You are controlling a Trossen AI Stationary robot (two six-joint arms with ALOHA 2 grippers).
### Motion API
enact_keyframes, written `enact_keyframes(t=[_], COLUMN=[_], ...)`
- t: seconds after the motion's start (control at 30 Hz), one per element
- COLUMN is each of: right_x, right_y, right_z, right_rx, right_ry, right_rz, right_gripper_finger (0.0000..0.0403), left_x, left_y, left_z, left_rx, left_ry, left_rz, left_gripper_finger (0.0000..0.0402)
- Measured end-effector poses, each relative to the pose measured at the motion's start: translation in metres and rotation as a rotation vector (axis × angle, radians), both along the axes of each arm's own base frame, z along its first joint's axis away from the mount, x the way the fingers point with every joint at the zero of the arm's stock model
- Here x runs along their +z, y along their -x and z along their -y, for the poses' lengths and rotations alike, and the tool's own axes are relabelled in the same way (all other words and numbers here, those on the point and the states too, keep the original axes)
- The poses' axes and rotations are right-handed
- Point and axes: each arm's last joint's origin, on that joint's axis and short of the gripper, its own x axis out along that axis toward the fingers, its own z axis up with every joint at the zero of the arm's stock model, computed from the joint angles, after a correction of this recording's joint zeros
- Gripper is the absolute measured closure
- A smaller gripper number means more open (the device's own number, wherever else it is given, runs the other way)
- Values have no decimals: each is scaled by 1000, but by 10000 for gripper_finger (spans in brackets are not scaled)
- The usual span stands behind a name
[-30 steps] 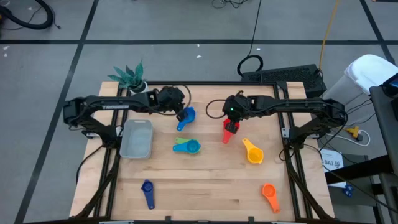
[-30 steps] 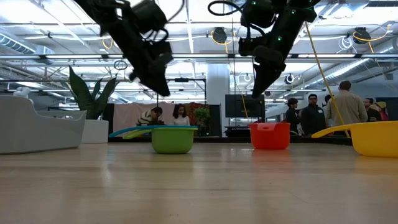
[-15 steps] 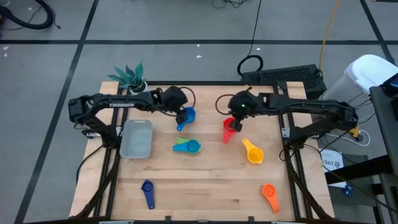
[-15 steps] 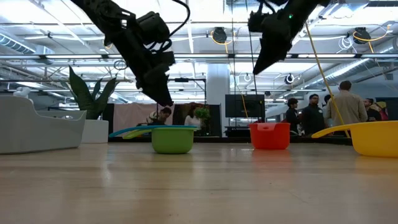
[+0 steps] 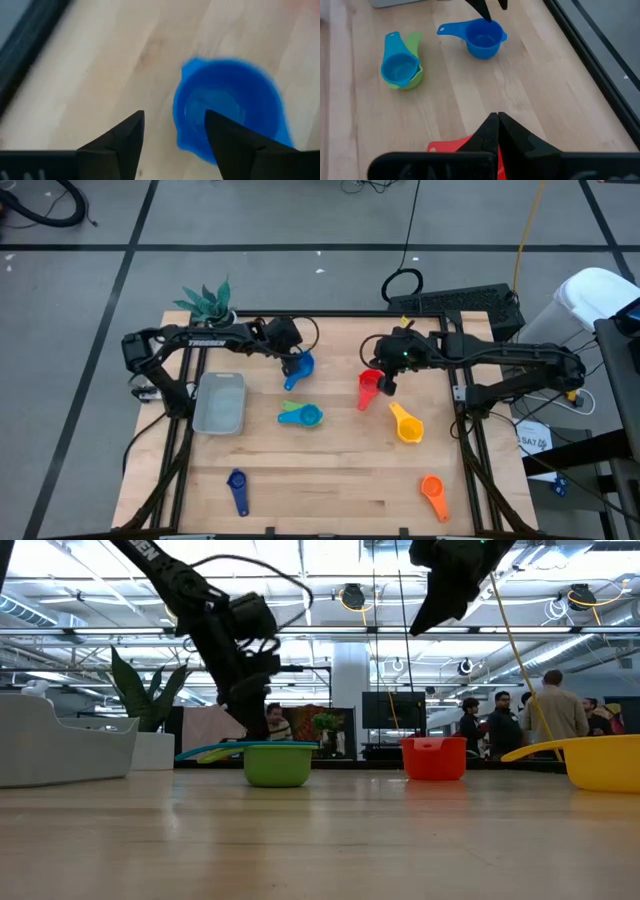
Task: Nest measuring cups in basket
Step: Stack the top light blue measuring cup on top of the red measuring cup
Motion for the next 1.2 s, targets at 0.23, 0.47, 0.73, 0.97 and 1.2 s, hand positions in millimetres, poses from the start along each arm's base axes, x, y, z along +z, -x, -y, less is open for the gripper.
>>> enact_keyframes(t=[0.23, 0.47, 0.73, 0.97, 1.2], right_x=[0, 0, 0, 0, 1], right_y=[0, 0, 0, -1, 0], right_z=[-2, -2, -2, -6, -7], right_rx=[-4, -10, -19, -3, 0], right_ry=[-9, -18, -28, -29, -26], right_rz=[4, 6, 9, 9, 13], right_gripper_finger=[403, 403, 403, 403, 403], left_x=[-14, -19, -19, -17, -5], left_y=[-6, -8, -6, -6, -16], left_z=[3, 1, -1, -2, -4], left_rx=[-14, -9, 33, 53, 33], left_ry=[22, 14, 32, 16, 43], left_rz=[-34, -37, -36, -25, 35], left_gripper_finger=[200, 203, 346, 391, 393])
